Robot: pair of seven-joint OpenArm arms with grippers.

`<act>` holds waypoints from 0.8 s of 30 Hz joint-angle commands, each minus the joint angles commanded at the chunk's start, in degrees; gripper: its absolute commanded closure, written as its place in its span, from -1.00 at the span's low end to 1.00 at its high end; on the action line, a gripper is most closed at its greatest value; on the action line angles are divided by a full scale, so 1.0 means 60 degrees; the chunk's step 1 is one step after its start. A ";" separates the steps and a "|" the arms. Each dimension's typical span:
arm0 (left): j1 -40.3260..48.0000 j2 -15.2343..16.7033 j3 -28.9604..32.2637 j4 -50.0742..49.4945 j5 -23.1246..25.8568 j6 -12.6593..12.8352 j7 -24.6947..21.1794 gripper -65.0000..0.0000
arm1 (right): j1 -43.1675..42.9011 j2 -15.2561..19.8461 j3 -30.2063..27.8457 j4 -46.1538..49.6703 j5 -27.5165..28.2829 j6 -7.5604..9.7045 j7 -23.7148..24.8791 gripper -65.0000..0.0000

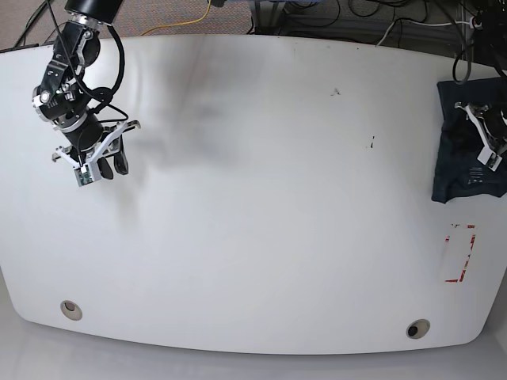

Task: Layout the t-shirt on the table in an organized manner, then fold the t-shirt properly
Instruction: 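Push the folded bundle to the table edge with the left gripper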

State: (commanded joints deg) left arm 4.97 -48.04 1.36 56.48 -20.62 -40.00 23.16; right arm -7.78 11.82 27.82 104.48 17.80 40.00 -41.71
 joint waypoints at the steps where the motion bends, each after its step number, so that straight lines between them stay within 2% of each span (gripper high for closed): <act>1: -0.0132 -0.0015 0.0000 0.0000 -0.0015 0.0000 0.0015 0.29 | 0.0000 -0.0044 0.0000 0.0000 -0.0015 0.0000 0.0000 0.44; 8: -0.1201 -0.0015 -0.0029 0.0103 -0.0059 0.0000 0.0088 0.29 | 0.0000 -0.0088 -0.0029 0.0015 -0.0015 0.0000 0.0015 0.44; 12: -0.1714 0.0059 -0.0044 0.0908 -0.0059 0.0000 0.0366 0.29 | 0.0073 -0.0088 -0.0029 0.0044 -0.0044 0.0000 0.0059 0.44; 15: -0.1817 0.0513 -0.0073 0.1685 -0.0059 0.0000 0.0381 0.29 | 0.0073 -0.0073 -0.0029 0.0366 -0.0264 0.0000 0.0161 0.43; 18: -0.1758 0.1128 -0.0454 0.2491 0.0015 0.0000 0.0381 0.29 | 0.0073 -0.0249 -0.0308 0.0513 -0.0996 0.0000 0.0806 0.43; 21: -0.1421 0.1993 -0.0806 0.3223 0.0205 0.0022 0.0337 0.29 | 0.0015 -0.0542 -0.0630 0.0308 -0.2212 0.0000 0.2227 0.43; 22: -0.1333 0.2183 -0.0835 0.3385 0.0337 0.0271 0.0249 0.29 | 0.0000 -0.0630 -0.0630 0.0176 -0.2432 0.0000 0.2579 0.43; 23: -0.1187 0.2593 -0.0879 0.3692 0.0645 0.0637 0.0000 0.29 | -0.0015 -0.0850 -0.0615 -0.0103 -0.2842 0.0000 0.3238 0.43; 24: -0.1026 0.2842 -0.0894 0.3912 0.0850 0.0813 -0.0264 0.29 | -0.0015 -0.1011 -0.0571 -0.0293 -0.3062 0.0000 0.3692 0.43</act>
State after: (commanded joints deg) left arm -1.19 -30.99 -4.00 79.96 -15.52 -35.12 21.58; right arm -7.87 5.76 24.40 102.73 -0.57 40.00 -19.56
